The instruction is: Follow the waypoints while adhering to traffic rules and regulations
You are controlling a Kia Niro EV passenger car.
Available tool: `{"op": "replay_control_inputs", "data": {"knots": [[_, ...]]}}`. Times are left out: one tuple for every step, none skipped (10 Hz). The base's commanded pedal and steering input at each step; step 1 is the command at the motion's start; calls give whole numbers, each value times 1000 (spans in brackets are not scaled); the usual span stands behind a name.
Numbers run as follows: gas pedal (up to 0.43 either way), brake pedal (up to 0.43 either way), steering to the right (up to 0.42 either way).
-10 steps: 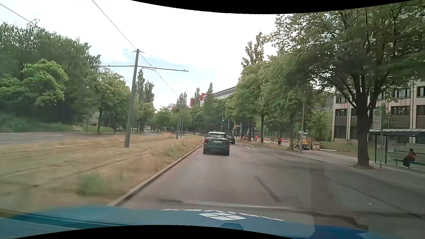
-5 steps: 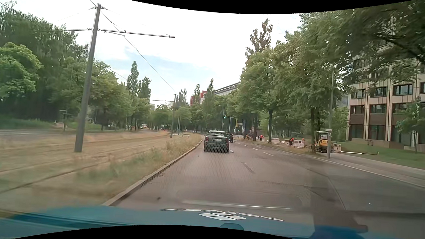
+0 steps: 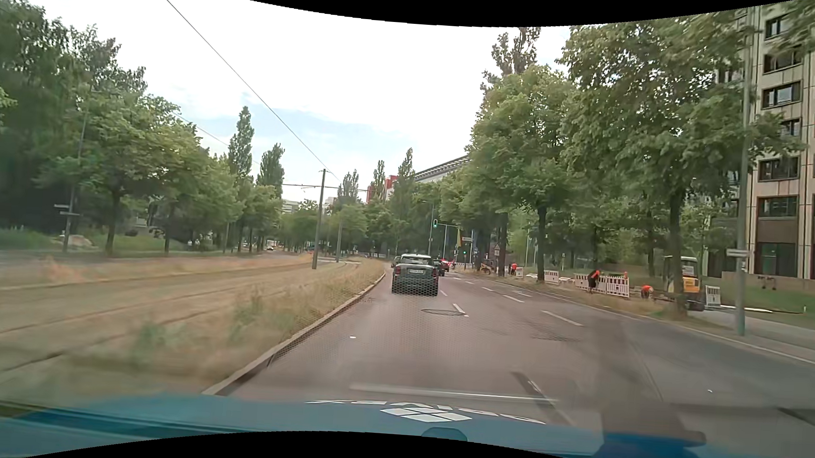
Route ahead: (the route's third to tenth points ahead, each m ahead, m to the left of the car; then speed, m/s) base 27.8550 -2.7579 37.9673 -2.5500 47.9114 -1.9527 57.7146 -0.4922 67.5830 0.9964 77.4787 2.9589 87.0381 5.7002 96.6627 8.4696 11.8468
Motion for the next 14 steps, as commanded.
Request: {"op": "replay_control_inputs", "data": {"knots": [[220,0,-9],[220,0,-9],[220,0,-9],[220,0,-9],[220,0,-9],[220,0,-9],[220,0,-9],[220,0,-10],[209,0,-10],[209,0,-10],[209,0,-9],[209,0,-10],[209,0,-9],[209,0,-10]]}}
